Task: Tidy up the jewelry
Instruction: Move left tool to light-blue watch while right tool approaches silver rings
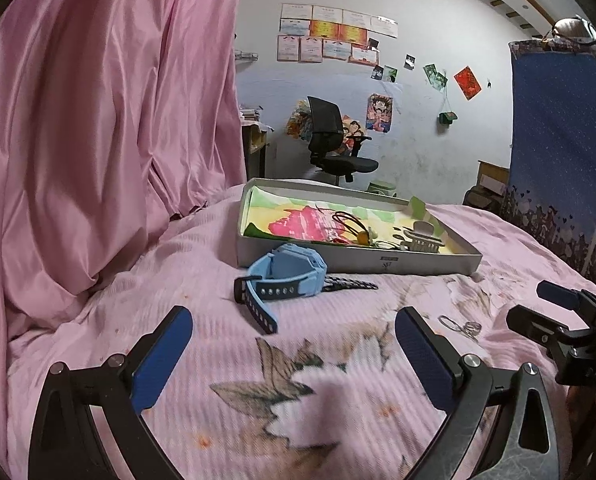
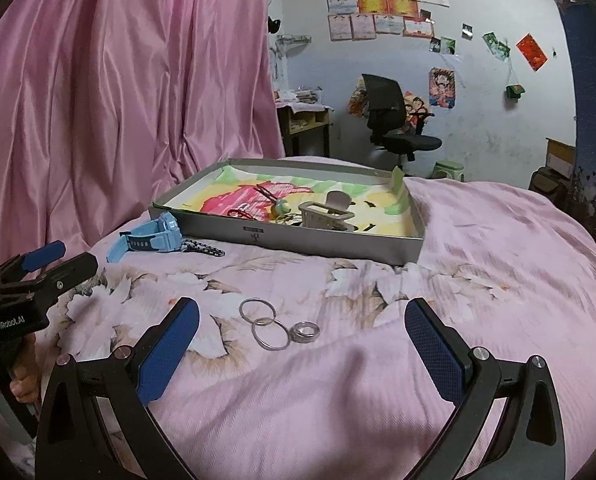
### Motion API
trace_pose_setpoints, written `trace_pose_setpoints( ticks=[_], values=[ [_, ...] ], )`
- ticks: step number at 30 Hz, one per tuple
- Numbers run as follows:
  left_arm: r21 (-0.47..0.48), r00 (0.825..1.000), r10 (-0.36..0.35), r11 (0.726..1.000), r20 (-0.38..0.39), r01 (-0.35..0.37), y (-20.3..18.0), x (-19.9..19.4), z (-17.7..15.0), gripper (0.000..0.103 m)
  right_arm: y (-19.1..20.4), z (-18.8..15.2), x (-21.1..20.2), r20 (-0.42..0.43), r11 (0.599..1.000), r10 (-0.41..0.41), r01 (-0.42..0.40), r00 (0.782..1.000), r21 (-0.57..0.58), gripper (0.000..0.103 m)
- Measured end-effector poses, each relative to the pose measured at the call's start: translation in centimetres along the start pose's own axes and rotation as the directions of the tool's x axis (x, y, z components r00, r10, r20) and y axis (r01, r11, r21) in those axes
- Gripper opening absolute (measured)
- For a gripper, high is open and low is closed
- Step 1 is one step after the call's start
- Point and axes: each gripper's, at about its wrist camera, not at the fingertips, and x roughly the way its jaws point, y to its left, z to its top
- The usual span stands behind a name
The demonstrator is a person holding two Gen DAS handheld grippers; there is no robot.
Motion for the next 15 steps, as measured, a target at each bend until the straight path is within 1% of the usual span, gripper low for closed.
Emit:
trace_pose_setpoints(
  ticks=[6, 8, 9, 10, 12, 15],
  values=[
    [0.027, 0.999, 0.011, 1.000, -0.033, -0.010, 0.4, 1.7, 0.9, 0.102, 0.5, 0.4, 1.4, -0.041, 0.999, 0.047, -0.048, 0.998, -0.011, 0.101],
    [0.034, 0.998, 0.011, 0.999, -0.056, -0.009, 0.6, 2.4, 1.2, 0.102, 0.8, 0.5, 1.9, -0.054, 0.998, 0.062, -0.063, 0.997, -0.023, 0.098],
    [0.034, 0.998, 0.014, 0.999, -0.067, -0.012, 0.7, 2.6, 1.2, 0.102, 1.0, 0.5, 2.2, -0.061, 0.997, 0.068, -0.070, 0.996, -0.028, 0.091],
    [0.029, 0.997, 0.014, 1.000, -0.081, -0.011, 0.8, 3.0, 1.3, 0.102, 1.2, 0.5, 2.5, -0.075, 0.996, 0.075, -0.077, 0.994, -0.032, 0.079],
    [0.009, 0.994, 0.004, 1.000, -0.107, -0.003, 1.1, 3.6, 1.3, 0.102, 1.3, 0.3, 3.2, -0.101, 0.995, 0.088, -0.092, 0.991, -0.029, 0.069],
    [-0.027, 0.992, -0.015, 1.000, -0.127, 0.011, 1.8, 4.4, 1.4, 0.102, 1.2, 0.0, 4.1, -0.140, 0.993, 0.111, -0.114, 0.984, -0.017, 0.056]
  ],
)
